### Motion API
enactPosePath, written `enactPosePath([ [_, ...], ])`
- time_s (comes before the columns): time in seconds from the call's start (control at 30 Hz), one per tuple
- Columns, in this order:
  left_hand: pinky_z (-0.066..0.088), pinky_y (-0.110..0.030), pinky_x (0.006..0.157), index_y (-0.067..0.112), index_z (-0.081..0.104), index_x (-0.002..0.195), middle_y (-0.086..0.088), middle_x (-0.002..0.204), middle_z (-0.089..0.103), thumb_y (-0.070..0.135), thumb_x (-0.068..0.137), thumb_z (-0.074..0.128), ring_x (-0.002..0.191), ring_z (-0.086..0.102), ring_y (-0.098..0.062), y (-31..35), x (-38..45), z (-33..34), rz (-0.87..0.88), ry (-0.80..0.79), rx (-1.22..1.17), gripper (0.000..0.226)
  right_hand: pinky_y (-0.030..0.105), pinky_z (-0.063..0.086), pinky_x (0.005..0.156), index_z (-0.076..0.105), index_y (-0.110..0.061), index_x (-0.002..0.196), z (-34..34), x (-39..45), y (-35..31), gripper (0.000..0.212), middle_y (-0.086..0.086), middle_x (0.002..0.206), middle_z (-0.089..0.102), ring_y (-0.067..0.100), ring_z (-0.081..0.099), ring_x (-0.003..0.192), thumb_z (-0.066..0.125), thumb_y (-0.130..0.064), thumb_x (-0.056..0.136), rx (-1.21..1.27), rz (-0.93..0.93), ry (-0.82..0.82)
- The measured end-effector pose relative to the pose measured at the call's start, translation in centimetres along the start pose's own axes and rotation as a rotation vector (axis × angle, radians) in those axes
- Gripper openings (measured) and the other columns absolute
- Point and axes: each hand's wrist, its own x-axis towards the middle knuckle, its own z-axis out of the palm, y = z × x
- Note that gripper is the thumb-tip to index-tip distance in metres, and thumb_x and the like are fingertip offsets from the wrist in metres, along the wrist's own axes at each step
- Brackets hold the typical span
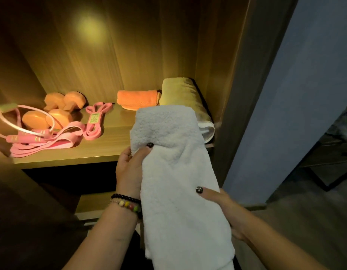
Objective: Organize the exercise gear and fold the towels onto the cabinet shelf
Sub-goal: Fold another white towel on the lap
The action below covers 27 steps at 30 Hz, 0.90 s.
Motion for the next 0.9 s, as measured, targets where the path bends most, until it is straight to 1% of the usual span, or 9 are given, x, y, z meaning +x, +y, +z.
enactPosePath([
  [0.17, 0.048, -0.019, 0.051, 0.008, 0.061, 0.086, 0.0, 0.072, 0.061, 0.01, 0.086, 0.064, 0.057, 0.06, -0.008, 2.8, 5.5, 3.2, 0.033, -0.141, 0.031, 0.004, 0.048, 0.053, 0.092, 0.061, -0.028, 0.12, 1.0, 3.4, -6.7, 0.061, 0.001, 0.111, 0.072, 0.025, 0.069, 0.1, 0.077, -0.029, 0.062, -0.156, -0.206, 0.162],
  [0.33, 0.049, -0.023, 0.06, 0.017, 0.068, 0.077, 0.008, 0.068, 0.067, 0.024, 0.096, 0.049, 0.061, 0.063, -0.007, 7.6, 11.6, 7.8, 0.042, -0.519, 0.269, 0.028, 0.048, 0.056, 0.084, 0.06, -0.026, 0.122, 1.4, 8.0, -12.9, 0.056, 0.008, 0.109, 0.072, 0.032, 0.068, 0.1, 0.079, -0.027, 0.07, -0.112, -0.195, 0.173],
  [0.4, 0.052, -0.03, 0.068, 0.019, 0.065, 0.092, 0.007, 0.078, 0.07, 0.026, 0.088, 0.065, 0.077, 0.067, -0.014, 8.8, 14.7, 9.4, 0.08, -0.44, 0.375, 0.007, 0.047, 0.056, 0.08, 0.063, -0.019, 0.119, 1.2, 10.3, -16.0, 0.049, 0.011, 0.103, 0.073, 0.034, 0.069, 0.095, 0.077, -0.028, 0.072, -0.113, -0.136, 0.186],
  [0.47, 0.055, -0.035, 0.074, 0.014, 0.052, 0.116, -0.004, 0.099, 0.068, 0.026, 0.077, 0.078, 0.091, 0.067, -0.024, 9.5, 18.6, 10.6, 0.078, -0.27, 0.345, 0.049, 0.041, 0.055, 0.07, 0.062, -0.01, 0.112, 1.5, 12.4, -18.8, 0.048, 0.01, 0.087, 0.072, 0.032, 0.07, 0.081, 0.078, -0.027, 0.069, -0.121, -0.113, 0.196],
  [0.53, 0.053, -0.027, 0.062, 0.008, 0.049, 0.124, -0.01, 0.107, 0.066, 0.033, 0.07, 0.083, 0.089, 0.067, -0.024, 10.0, 21.8, 12.6, 0.127, -0.207, 0.36, 0.069, 0.042, 0.056, 0.071, 0.059, -0.008, 0.115, 2.4, 14.3, -21.5, 0.056, 0.01, 0.088, 0.071, 0.033, 0.069, 0.081, 0.08, -0.028, 0.067, -0.149, -0.165, 0.245],
  [0.6, 0.047, -0.019, 0.055, 0.004, 0.059, 0.113, -0.006, 0.095, 0.066, 0.033, 0.076, 0.08, 0.076, 0.063, -0.016, 10.3, 24.5, 14.8, 0.236, -0.181, 0.422, 0.052, 0.045, 0.05, 0.094, 0.051, -0.015, 0.134, 3.0, 15.8, -23.9, 0.064, 0.013, 0.124, 0.062, 0.035, 0.06, 0.111, 0.076, -0.032, 0.078, -0.345, -0.356, 0.435],
  [0.67, 0.041, -0.02, 0.054, 0.006, 0.064, 0.095, -0.001, 0.08, 0.061, 0.028, 0.084, 0.074, 0.065, 0.055, -0.011, 9.7, 26.6, 17.1, 0.293, -0.129, 0.469, 0.027, 0.036, 0.032, 0.111, 0.028, -0.018, 0.149, 3.8, 16.0, -26.4, 0.064, 0.01, 0.152, 0.035, 0.031, 0.036, 0.137, 0.059, -0.03, 0.094, -0.82, -0.524, 0.569],
  [0.77, 0.041, -0.016, 0.057, 0.012, 0.062, 0.08, 0.0, 0.07, 0.058, 0.035, 0.087, 0.067, 0.052, 0.051, 0.0, 7.0, 29.5, 19.0, 0.3, -0.163, 0.549, 0.025, 0.027, 0.016, 0.115, 0.018, -0.021, 0.153, 3.5, 16.9, -27.6, 0.064, 0.005, 0.161, 0.012, 0.022, 0.016, 0.146, 0.045, -0.04, 0.098, -1.313, -0.499, 0.568],
  [0.9, 0.036, -0.02, 0.078, 0.004, 0.062, 0.113, -0.008, 0.107, 0.062, 0.032, 0.092, 0.06, 0.094, 0.057, -0.012, 3.9, 31.4, 18.3, 0.324, -0.196, 0.689, 0.035, 0.042, 0.003, 0.12, 0.007, -0.037, 0.152, 1.8, 19.1, -23.3, 0.073, -0.001, 0.161, -0.01, 0.024, -0.007, 0.148, 0.039, -0.058, 0.09, -1.616, -0.3, 0.466],
])
